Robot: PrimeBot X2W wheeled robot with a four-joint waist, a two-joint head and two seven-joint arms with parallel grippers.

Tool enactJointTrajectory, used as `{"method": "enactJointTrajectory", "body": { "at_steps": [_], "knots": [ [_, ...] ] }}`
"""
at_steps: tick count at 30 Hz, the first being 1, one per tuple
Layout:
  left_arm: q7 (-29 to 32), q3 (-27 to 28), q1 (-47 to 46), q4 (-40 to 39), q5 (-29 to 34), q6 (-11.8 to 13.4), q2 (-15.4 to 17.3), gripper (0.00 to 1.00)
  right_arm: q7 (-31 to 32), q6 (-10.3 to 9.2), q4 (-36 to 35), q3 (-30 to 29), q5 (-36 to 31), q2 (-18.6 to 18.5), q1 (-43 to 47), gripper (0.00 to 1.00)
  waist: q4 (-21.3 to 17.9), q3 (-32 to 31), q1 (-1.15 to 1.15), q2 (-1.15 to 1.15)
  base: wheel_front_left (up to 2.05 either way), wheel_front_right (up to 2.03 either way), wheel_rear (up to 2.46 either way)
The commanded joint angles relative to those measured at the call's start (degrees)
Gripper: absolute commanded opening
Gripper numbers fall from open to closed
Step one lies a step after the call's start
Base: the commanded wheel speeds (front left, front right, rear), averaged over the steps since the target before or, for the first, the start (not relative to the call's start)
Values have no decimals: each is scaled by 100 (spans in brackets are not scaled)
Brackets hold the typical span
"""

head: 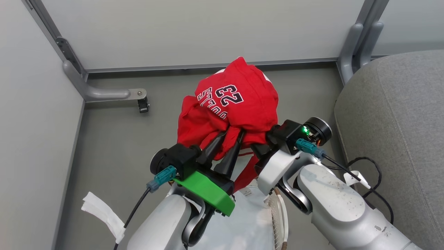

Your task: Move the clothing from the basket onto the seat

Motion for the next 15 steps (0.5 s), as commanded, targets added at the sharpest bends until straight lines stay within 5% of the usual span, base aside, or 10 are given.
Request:
{"method": "enactJointTrajectory", "body": {
  "at_steps": [1,15],
  "knots": [
    [7,54,71,-25,72,-15,35,100,-34,-8,-64,-31,-18,-39,43,0,-2,10,0,0,0,0,0],
    [7,597,211,-337,436,-15,33,100,-33,-8,-275,-204,-152,-117,190,0,-142,21,0,0,0,0,0]
  ]
}}
